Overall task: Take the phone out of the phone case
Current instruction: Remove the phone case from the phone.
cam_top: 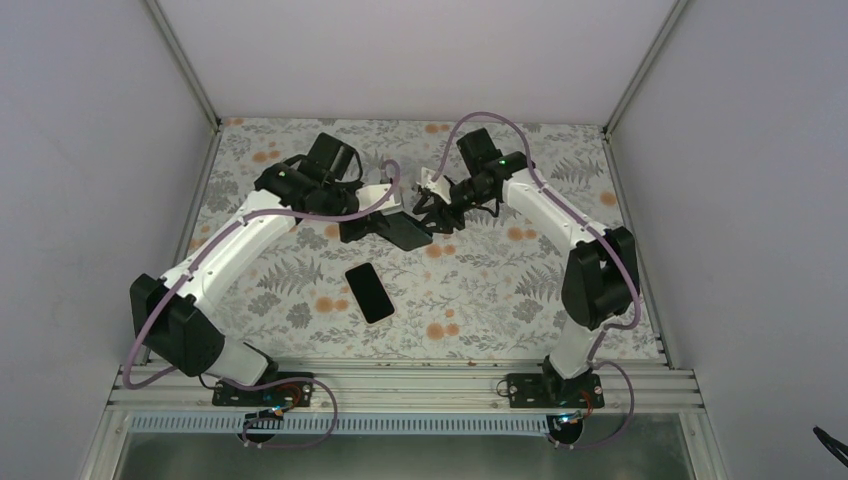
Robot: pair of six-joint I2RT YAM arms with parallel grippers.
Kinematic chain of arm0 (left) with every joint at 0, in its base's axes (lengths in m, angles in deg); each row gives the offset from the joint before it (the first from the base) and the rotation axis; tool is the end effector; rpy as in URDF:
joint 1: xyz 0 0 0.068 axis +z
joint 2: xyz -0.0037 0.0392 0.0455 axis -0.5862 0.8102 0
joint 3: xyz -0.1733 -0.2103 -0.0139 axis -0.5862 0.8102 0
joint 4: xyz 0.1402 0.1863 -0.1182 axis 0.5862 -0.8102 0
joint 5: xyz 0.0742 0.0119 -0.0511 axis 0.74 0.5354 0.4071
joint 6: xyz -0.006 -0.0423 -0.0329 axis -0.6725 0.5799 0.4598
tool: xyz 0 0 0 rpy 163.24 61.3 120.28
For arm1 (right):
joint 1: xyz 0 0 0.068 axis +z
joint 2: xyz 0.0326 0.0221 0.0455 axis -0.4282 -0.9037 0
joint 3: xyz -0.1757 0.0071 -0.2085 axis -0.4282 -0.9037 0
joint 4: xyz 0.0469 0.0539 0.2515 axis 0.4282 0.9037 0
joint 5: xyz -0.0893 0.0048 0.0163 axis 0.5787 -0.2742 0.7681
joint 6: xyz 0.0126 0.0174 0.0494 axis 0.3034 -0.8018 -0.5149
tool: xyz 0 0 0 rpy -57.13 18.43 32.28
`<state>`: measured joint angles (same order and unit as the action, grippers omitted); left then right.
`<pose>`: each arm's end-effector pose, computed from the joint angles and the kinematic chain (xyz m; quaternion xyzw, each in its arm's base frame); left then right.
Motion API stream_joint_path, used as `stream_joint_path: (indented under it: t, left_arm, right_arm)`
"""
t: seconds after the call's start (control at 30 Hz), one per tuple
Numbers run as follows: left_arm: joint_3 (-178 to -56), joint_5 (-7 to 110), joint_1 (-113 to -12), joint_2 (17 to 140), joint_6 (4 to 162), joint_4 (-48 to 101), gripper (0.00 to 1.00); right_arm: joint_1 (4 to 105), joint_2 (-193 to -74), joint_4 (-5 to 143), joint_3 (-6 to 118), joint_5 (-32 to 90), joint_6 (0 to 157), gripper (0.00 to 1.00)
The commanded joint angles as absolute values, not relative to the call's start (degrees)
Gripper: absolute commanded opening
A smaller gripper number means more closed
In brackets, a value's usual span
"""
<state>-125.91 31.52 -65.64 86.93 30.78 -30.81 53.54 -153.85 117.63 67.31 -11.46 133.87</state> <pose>0.2484 -0.1613 0.3351 0.5940 0.7210 -0.2073 0.2904 0.3123 0.1973 0.2800 -0.6246 0.6410 0.3532 0.2725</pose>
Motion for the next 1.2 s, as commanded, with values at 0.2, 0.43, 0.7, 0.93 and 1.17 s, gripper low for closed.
stream_joint_path:
  t: [0.2, 0.43, 0.7, 0.93, 1.17]
  left_arm:
    - [-126.72, 44.22, -65.20, 89.59, 33.46, 3.53, 0.13]
    - [-127.31, 46.89, -65.07, 87.54, 33.07, 3.21, 0.76]
    - [-127.77, 44.45, -65.65, 82.11, 35.81, 5.90, 0.93]
    - [-129.79, 48.85, -70.97, 84.95, 36.57, 8.13, 1.00]
    - [-131.02, 54.88, -75.53, 89.87, 36.28, 15.37, 1.00]
  right_arm:
    - [59.77, -151.76, 121.75, 69.15, -34.78, 127.24, 0.04]
    - [52.44, -147.90, 114.13, 65.78, -32.05, 120.04, 0.03]
    - [43.10, -139.81, 94.38, 61.03, -17.04, 99.85, 0.03]
    - [43.06, -141.90, 82.37, 65.66, 4.11, 83.41, 0.03]
    - [43.20, -147.01, 81.55, 72.26, 11.32, 76.74, 0.03]
